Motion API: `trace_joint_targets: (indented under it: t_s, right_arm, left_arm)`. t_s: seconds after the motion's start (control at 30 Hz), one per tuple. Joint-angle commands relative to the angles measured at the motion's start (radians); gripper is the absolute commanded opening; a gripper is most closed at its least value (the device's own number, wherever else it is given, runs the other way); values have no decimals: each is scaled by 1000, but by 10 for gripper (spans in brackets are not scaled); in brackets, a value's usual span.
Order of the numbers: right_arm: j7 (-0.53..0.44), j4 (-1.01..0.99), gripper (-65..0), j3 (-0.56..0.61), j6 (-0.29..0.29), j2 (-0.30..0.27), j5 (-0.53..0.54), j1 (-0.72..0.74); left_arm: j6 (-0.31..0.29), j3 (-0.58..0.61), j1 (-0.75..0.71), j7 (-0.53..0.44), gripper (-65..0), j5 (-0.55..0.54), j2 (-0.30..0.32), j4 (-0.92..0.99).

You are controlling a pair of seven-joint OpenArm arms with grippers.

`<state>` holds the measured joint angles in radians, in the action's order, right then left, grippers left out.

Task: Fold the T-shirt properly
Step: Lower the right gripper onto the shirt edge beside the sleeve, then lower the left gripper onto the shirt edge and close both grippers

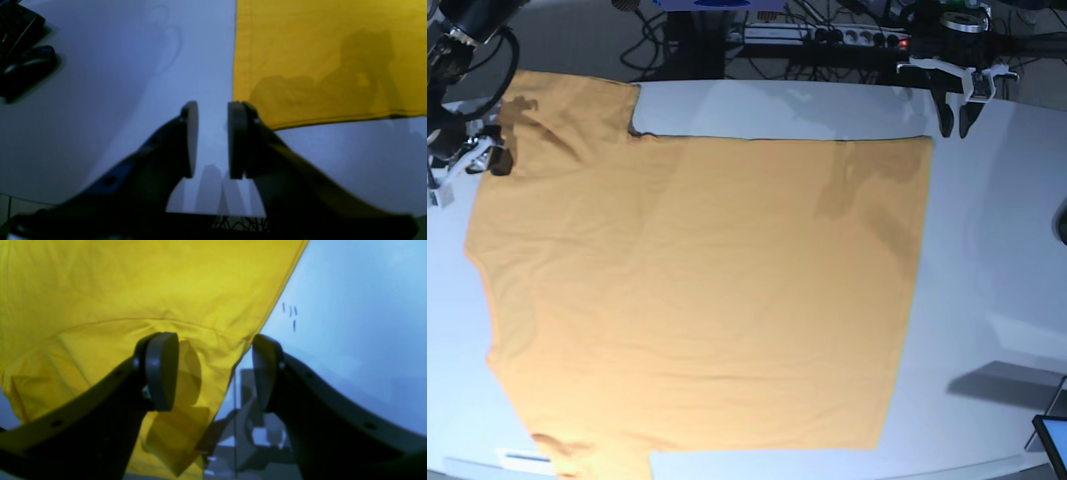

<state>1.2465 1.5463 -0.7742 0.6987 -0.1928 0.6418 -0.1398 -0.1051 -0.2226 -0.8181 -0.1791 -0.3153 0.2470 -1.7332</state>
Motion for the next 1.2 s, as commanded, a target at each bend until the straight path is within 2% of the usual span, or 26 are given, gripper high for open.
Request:
trace_joint_targets:
  t_s: [0.0,0.13,0.3,0.37,0.5,0.53,0.9,0.97,1.07,1.17]
  right_arm:
    - [12,7,-309,20,-1,-6,23,2]
    - [11,7,-310,38,-1,-6,77,2]
    - [8,7,-332,38,-1,-10,77,2]
    - [8,7,-409,38,-1,-12,77,2]
    - [8,7,-628,38,-1,-14,75,2]
    - [8,7,-650,38,-1,-14,74,2]
    - [3,7,-644,38,-1,-14,74,-1]
    - [3,7,-644,38,-1,-14,74,-2]
    - [3,7,-644,38,-1,-14,74,-4]
    - [3,7,-644,38,-1,-14,74,-4]
  left_arm:
    - [8,-7,-13,-29,-495,-3,10,-18]
    - [8,-7,-13,-29,-495,-3,10,-18]
    - [8,-7,-13,-29,-495,-3,10,-18]
    - [8,-19,-13,-29,-495,-3,8,-18]
    - [8,-36,-13,-29,-495,-3,7,-18]
    - [8,-41,-13,-29,-495,-3,8,-18]
    - [3,-51,-13,-27,-485,-14,5,-11]
    - [-21,-53,-13,-27,-452,-68,8,-11]
    - [-78,-57,-13,-26,-420,-212,19,-9]
    - [-127,-90,-14,60,-418,-338,51,-9]
